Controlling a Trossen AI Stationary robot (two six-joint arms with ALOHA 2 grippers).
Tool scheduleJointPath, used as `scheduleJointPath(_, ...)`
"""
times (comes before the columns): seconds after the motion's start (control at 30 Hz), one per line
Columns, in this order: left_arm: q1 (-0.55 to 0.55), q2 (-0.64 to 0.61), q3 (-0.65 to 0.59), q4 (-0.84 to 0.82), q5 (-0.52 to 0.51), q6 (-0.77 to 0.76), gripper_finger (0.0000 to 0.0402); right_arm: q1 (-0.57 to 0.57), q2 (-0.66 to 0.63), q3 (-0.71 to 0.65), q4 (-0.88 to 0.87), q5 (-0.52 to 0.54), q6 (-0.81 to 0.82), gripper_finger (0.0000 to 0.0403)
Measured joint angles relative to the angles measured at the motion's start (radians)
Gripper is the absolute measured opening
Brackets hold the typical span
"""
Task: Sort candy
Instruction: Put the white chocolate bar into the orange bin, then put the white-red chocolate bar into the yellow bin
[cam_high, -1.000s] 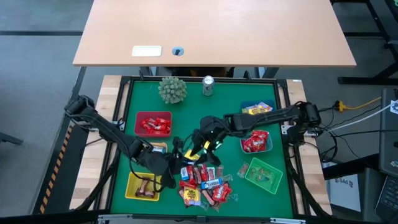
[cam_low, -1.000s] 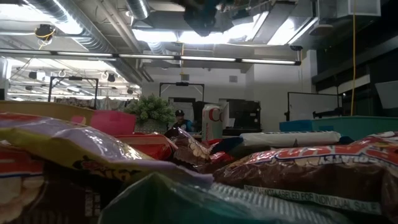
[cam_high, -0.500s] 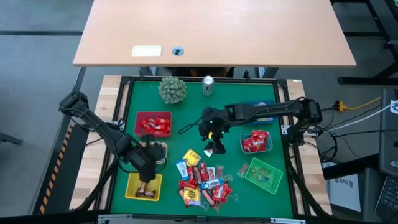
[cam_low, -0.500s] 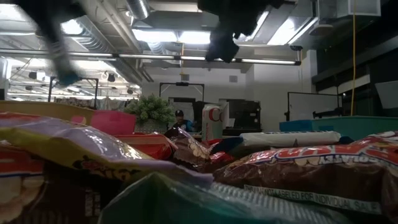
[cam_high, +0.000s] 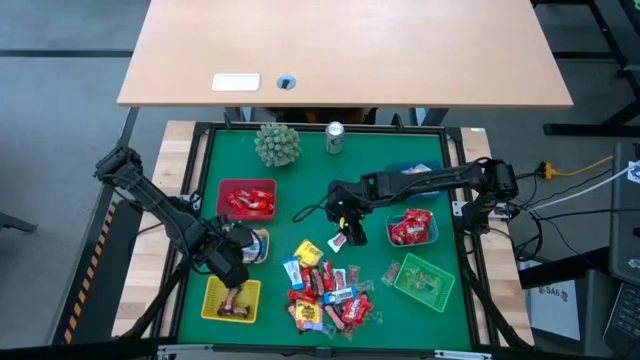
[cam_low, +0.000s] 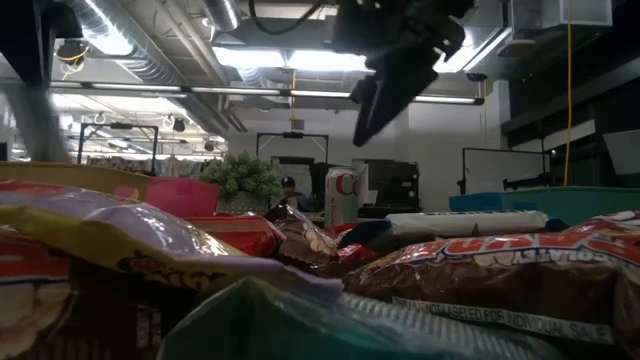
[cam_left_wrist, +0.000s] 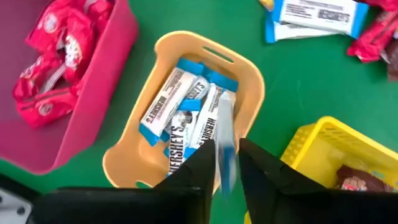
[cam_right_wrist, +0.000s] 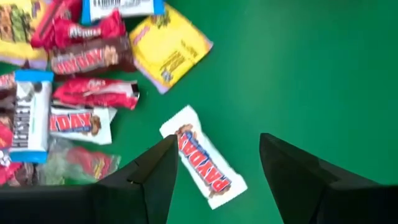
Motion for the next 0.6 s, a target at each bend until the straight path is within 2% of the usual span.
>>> scheduleJointPath(0.13,0.0,0.0,0.0,-0.016,-0.021,-0.057,0.0092,0.0,0.0,-0.047,0.025,0.0,-0.001,0.0225)
scheduleJointPath(0.3,0.0,0.0,0.0,-0.004,-0.12,-0.067,0.0123,0.0,0.0,-0.09,0.034,0.0,-0.041,0.0225)
scheduleJointPath(0.43,0.0,0.0,0.0,0.018,-0.214,-0.066,0.0135,0.0,0.0,-0.134,0.061,-0.002,-0.067,0.0225)
scheduleJointPath(0.6,0.0,0.0,0.0,0.037,-0.278,-0.066,0.0137,0.0,0.0,-0.213,0.139,-0.002,-0.103,0.0225)
